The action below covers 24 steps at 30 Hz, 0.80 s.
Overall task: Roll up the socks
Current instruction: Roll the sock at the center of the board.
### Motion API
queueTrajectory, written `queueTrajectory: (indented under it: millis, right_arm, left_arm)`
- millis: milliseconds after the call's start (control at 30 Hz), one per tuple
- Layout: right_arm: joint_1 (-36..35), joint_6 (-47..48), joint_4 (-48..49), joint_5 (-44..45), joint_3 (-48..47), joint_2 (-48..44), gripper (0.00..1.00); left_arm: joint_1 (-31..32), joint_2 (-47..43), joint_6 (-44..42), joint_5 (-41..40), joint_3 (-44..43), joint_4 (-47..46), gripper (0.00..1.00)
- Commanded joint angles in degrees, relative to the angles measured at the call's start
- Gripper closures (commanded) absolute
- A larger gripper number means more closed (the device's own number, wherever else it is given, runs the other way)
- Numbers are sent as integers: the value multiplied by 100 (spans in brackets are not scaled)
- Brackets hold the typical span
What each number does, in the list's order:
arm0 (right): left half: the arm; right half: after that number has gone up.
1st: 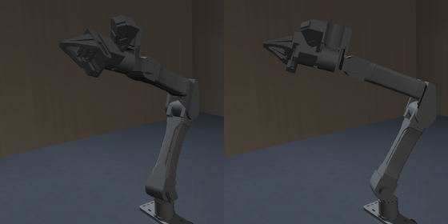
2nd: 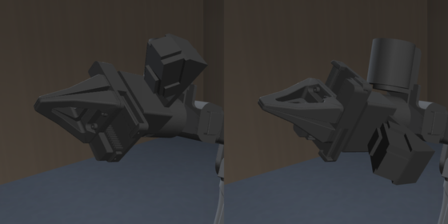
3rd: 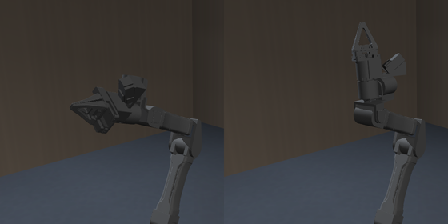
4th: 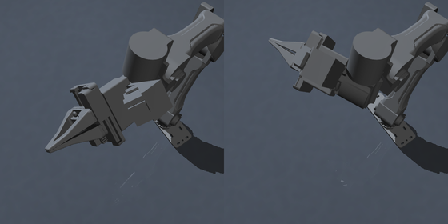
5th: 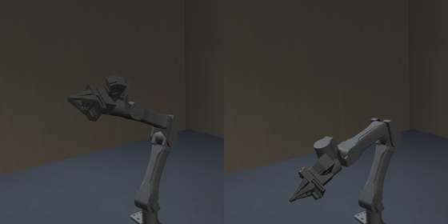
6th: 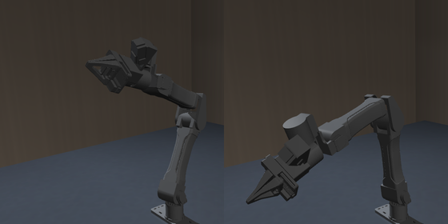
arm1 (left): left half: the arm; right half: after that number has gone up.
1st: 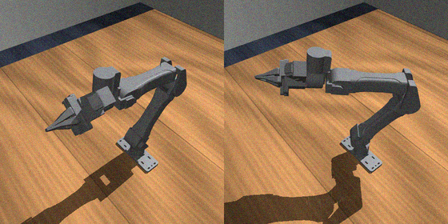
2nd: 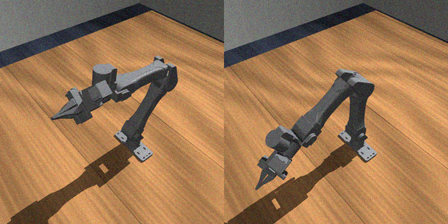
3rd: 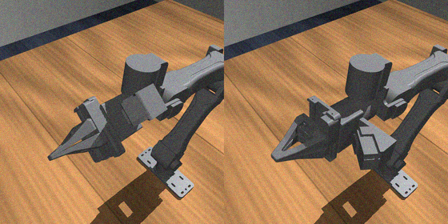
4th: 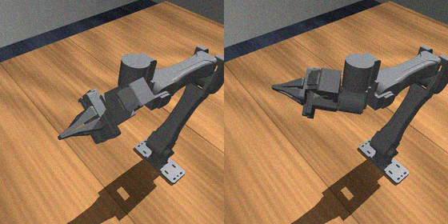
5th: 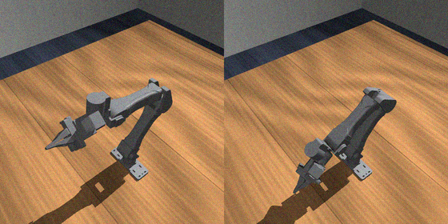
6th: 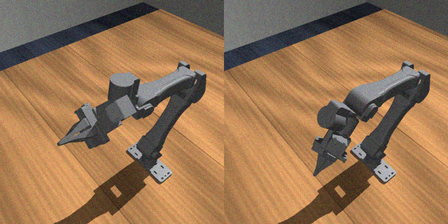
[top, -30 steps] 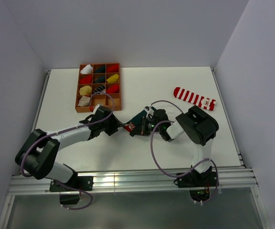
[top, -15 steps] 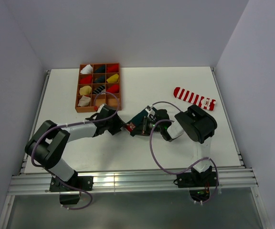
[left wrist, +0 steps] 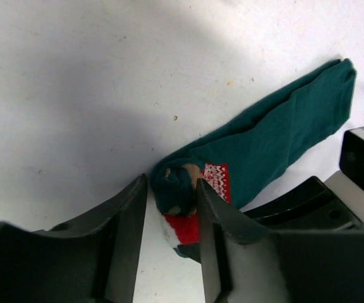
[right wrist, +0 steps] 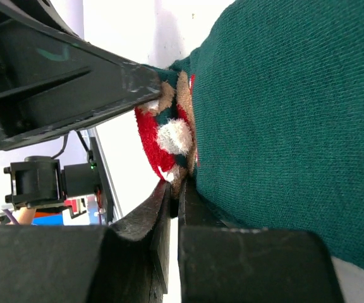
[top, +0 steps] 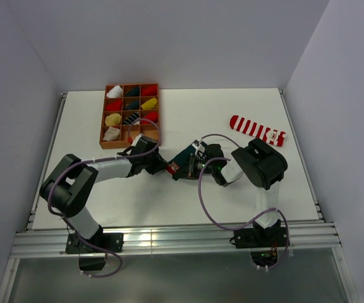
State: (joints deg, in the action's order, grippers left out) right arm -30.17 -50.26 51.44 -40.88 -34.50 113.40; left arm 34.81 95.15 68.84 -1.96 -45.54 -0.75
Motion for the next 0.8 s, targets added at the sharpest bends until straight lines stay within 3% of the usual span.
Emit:
queueTrajectory:
  millis: [0,100,200,300,433,533,767]
  right_arm:
    - [38,324,-890,458,75,191,100]
    - [38,403,-1004,537,58,130,100]
    - [29,534,-1153,642,40,42,100]
    - [-23,807,-1469,923,14,-195,97]
    - [-251,1237,-1970,1537,5,-748,74]
    - [-497,1589,-2453,2161,22,-1346,64]
    - [-1499,2116,-3122,4446,171,-2558,60]
  left_arm:
    - [61,143,-186,-138,-227,294,62]
    - [149,284,-309,-226,-446,715,72]
    - [228,460,-458,-340,-692,1189,98]
    - [246,618,-669,-498,-1017,1621,99]
    - [307,873,-933,-735,-1580,2691,100]
    - [421,1022,-1109,-998,-1975,3133,100]
    - [624,1417,-1329,-1088,-2582,3845,100]
